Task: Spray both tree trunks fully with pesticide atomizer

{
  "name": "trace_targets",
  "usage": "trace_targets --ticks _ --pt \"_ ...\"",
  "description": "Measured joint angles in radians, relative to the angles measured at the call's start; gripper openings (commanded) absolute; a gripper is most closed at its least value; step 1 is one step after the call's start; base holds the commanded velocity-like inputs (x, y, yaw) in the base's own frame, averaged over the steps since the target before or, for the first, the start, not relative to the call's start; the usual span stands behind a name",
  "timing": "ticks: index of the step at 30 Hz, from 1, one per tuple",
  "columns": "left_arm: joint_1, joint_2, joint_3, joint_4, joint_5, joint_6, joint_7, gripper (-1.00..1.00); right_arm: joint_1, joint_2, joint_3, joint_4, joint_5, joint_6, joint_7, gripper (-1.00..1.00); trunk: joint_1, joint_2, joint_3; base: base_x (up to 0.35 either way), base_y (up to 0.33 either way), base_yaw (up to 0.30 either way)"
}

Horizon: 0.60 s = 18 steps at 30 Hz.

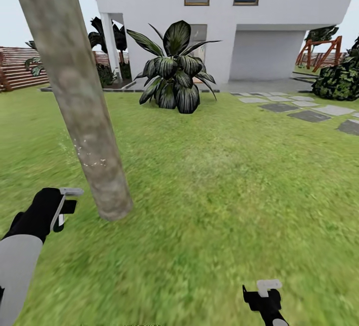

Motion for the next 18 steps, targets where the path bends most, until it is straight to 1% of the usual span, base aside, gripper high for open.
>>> trace_targets --ticks 4,7,8,9,12,18 --pt "0.001 -0.001 0.001 0.025 -0.002 -0.001 0.001 -1.00 0.000 0.000 0.000 0.000 0.000 -0.001 0.000 1.00 0.000 0.000 0.000 0.008 0.000 0.278" --pt "0.001 -0.003 0.001 0.026 -0.004 -0.001 0.006 -1.00 0.000 0.000 0.000 0.000 0.000 -0.001 0.000 1.00 0.000 0.000 0.000 0.127 -0.100 0.256" --pt "0.000 -0.007 0.001 0.026 -0.002 -0.001 0.006 -1.00 0.000 0.000 0.000 0.000 0.000 -0.001 -0.001 1.00 0.000 0.000 0.000 0.173 -0.189 0.089" --pt "0.000 -0.022 0.001 0.026 0.000 -0.002 0.008 -1.00 0.000 0.000 0.000 0.000 0.000 -0.002 -0.001 1.00 0.000 0.000 0.000 0.169 -0.210 0.046" --pt "0.000 -0.040 0.001 0.026 -0.005 -0.003 0.009 -1.00 0.000 -0.001 0.000 0.001 0.000 -0.002 -0.002 1.00 0.000 0.000 0.000 0.155 -0.229 0.018" --pt "0.000 -0.044 0.001 0.026 -0.007 -0.004 0.009 -1.00 0.000 -0.002 0.000 0.001 0.000 -0.002 -0.002 1.00 0.000 0.000 0.000 0.035 -0.265 0.001"
